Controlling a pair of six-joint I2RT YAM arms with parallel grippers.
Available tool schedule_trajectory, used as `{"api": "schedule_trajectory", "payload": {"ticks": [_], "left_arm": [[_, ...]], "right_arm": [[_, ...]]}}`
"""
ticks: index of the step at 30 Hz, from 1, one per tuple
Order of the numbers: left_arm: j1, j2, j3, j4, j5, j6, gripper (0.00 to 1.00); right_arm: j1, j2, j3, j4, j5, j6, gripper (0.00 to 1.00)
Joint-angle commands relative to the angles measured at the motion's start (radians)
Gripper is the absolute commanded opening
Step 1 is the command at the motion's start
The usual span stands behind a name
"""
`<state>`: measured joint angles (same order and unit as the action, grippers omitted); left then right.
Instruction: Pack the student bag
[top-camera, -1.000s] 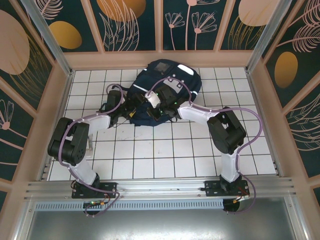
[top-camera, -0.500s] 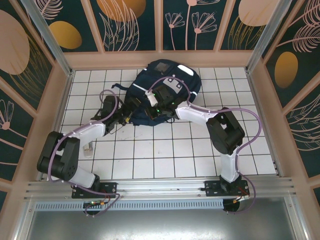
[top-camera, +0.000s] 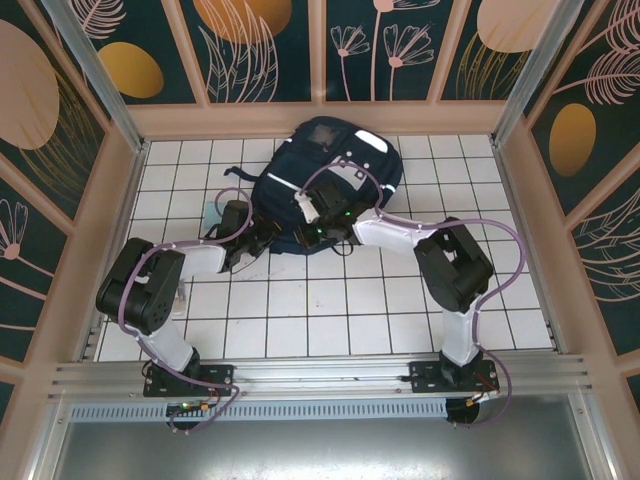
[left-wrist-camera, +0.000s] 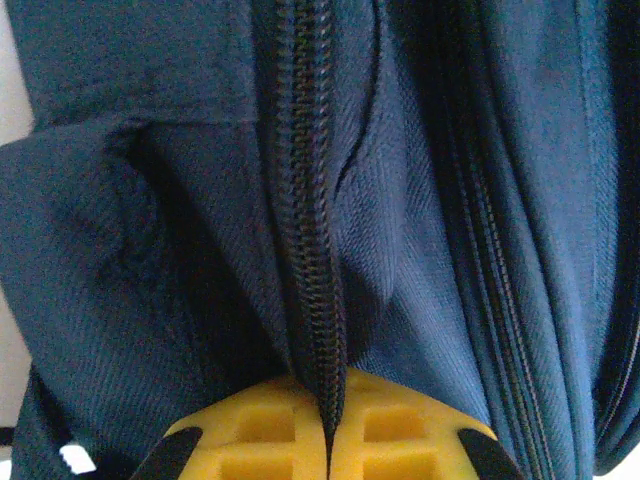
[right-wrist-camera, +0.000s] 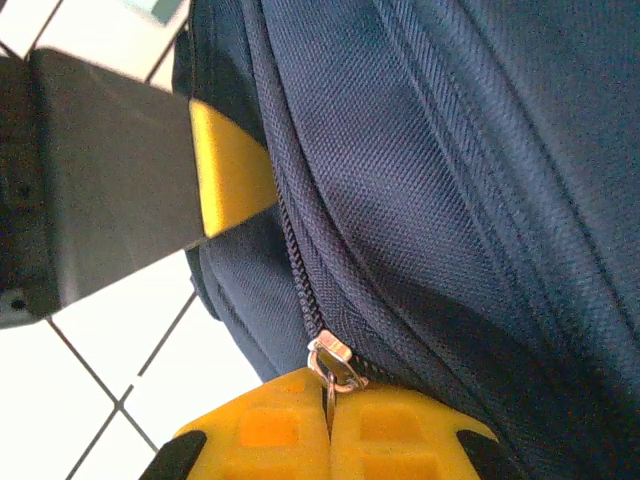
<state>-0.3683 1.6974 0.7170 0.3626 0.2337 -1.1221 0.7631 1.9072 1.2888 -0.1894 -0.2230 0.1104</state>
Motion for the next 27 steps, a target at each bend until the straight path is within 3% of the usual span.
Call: {"api": "schedule_trajectory", "payload": {"ticks": [1,8,16,22,27], "left_arm": [[0.031,0.011,-0.011,0.003,-0.095,0.028,0.0],[0.047,0.007,0.009,-0.04,-0.111,0.055,0.0],[0.058,-0.009,-0.019,-0.048,-0.147,0.058,0.0],[0.057,-0.016,-0.028,-0.04,-0.136,0.048,0.0],[0.058,-0.043,-0.037,-0.048,-0.135,0.054,0.0]], "right_arm": [[0.0,-0.093,-0.093,-0.197,-0.035,-0.029,0.0],[-0.085,-0.158,-0.202,-0.3,0.033,-0.072,0.0],[-0.165,-0.188,-0.158,-0.424,-0.151,-0.1,0.0],[-0.211,-0.181,-0.141,-0.546,0.068,-0.1,0.0],[-0.241,-0.129,-0.099,-0.553,0.38,-0.129,0.0]]}}
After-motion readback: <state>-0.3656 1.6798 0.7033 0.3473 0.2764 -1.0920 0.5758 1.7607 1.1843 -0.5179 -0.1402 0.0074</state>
